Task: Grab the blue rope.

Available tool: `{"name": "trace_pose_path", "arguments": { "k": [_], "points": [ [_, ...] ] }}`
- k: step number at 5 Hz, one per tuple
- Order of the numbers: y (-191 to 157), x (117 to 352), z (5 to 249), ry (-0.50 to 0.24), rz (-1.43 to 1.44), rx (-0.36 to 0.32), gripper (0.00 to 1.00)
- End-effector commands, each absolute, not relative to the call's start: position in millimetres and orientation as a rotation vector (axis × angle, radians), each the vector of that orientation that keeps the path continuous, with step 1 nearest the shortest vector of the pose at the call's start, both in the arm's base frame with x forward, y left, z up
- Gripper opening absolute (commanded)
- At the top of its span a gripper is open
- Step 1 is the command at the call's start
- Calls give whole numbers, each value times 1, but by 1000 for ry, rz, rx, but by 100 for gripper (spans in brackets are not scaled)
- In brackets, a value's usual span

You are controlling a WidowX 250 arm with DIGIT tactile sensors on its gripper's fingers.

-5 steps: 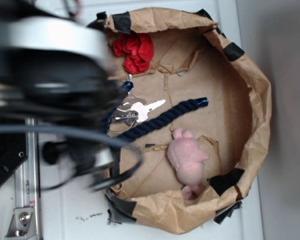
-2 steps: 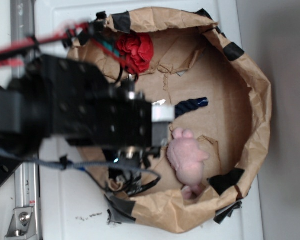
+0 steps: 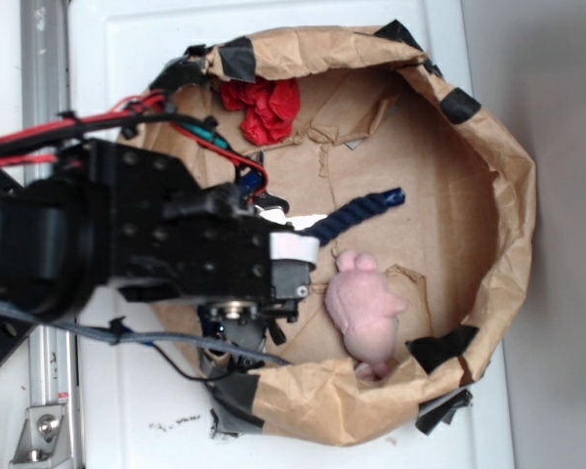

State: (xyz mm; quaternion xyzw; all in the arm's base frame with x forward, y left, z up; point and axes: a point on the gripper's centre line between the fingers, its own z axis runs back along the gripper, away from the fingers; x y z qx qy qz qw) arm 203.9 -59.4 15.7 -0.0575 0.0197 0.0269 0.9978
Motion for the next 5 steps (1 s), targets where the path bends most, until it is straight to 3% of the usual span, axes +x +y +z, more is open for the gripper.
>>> {"name": "trace_pose_path", "arguments": {
  "k": [1, 2, 3, 5],
  "points": [
    [-45, 209, 23, -55, 4, -149, 100],
    [-40, 211, 34, -101, -15, -169, 100],
    [-32, 213, 45, -201, -133, -275, 0],
    [-27, 213, 56, -266, -189, -293, 0]
  ]
}}
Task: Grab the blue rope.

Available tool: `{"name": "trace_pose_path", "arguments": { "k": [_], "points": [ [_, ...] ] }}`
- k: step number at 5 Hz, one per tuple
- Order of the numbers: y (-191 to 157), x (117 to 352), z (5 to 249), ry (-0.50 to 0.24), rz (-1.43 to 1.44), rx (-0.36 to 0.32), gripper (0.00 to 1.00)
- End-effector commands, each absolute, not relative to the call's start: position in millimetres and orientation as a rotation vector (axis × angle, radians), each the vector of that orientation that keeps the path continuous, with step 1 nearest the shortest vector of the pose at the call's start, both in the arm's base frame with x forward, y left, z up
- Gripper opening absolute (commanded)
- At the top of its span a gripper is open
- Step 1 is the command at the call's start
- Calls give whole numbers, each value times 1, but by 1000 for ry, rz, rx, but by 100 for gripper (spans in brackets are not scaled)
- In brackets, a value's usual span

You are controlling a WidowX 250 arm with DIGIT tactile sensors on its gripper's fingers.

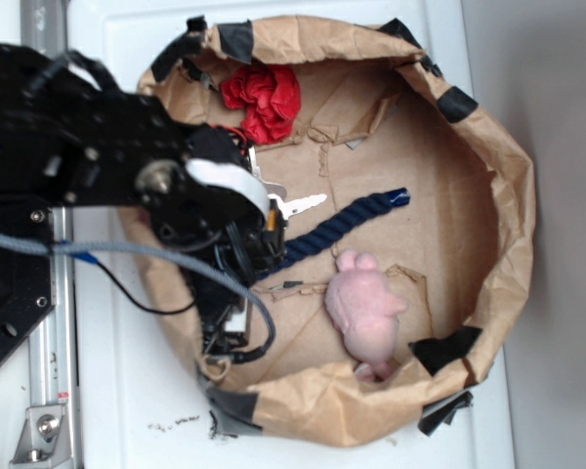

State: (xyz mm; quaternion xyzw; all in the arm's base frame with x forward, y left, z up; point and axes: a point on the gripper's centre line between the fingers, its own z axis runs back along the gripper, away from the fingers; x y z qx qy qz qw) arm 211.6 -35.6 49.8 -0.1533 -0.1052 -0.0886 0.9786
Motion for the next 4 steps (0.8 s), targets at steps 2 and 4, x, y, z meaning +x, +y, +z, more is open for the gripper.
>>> {"name": "trace_pose_path", "arguments": {
  "k": [2, 4],
  "points": [
    [-20, 221, 67, -276, -173, -264, 0],
    [14, 237, 104, -295, 54, -205, 0]
  ]
}}
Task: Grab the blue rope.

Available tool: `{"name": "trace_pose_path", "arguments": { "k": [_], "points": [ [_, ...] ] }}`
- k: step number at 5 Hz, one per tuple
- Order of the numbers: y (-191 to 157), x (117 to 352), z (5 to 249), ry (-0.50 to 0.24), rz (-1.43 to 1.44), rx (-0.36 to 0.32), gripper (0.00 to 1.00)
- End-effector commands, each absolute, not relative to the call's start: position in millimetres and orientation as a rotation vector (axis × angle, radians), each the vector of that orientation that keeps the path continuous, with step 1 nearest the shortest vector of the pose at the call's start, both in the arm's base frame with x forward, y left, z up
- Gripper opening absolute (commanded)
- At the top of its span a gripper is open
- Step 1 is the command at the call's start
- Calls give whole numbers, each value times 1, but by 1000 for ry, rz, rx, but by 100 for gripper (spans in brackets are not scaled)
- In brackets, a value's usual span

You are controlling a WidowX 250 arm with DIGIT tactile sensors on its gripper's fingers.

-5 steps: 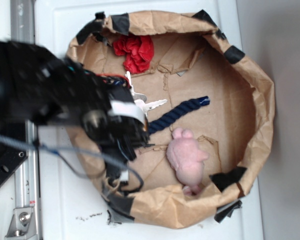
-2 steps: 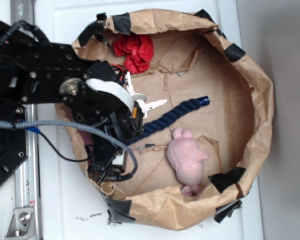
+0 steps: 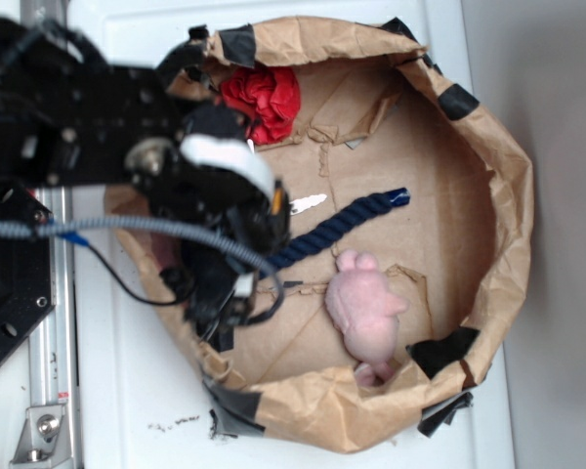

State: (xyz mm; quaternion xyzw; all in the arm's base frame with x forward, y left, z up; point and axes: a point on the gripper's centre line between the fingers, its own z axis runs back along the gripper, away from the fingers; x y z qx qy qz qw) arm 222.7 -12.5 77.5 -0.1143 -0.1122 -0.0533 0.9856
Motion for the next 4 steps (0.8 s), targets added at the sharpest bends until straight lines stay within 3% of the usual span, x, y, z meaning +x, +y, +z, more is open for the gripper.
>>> {"name": "trace_pose_path", "arguments": {
  "k": [1, 2, 3, 4],
  "points": [
    [16, 244, 99, -229, 142, -177, 100],
    [4, 244, 79, -193, 100, -179, 100],
    [-9, 247, 58, -212, -29, -195, 100],
    [-18, 251, 26, -177, -119, -199, 100]
  ]
}}
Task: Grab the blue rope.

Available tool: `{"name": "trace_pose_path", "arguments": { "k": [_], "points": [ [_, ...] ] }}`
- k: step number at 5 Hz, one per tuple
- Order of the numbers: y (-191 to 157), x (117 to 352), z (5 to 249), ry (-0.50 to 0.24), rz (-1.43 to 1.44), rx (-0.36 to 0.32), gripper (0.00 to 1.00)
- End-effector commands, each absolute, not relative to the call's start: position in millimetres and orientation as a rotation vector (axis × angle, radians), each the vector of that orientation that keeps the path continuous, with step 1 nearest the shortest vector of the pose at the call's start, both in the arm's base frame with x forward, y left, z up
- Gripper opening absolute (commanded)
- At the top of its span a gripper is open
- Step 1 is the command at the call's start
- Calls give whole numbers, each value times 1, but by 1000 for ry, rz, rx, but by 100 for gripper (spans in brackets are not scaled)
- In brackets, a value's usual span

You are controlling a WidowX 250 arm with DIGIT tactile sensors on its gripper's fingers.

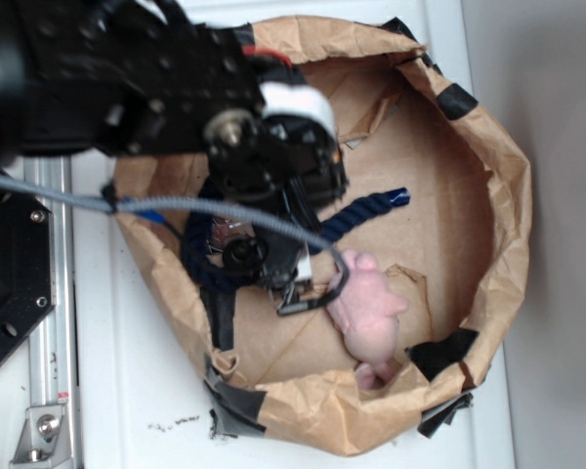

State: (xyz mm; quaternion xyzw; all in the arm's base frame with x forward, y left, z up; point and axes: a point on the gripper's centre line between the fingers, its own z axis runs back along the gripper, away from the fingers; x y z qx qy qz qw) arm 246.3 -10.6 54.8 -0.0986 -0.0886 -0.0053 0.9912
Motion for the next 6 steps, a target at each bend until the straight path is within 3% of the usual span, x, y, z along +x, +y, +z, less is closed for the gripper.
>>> {"name": "trace_pose_path", "arguments": {
  "k": [1, 2, 3, 6],
  "points": [
    [-26, 249, 6, -136, -163, -195, 100],
    [-34, 247, -4, -92, -187, -219, 100],
    [-38, 246, 4, -111, -189, -224, 0],
    [-37, 245, 20, -131, -169, -234, 0]
  ]
}}
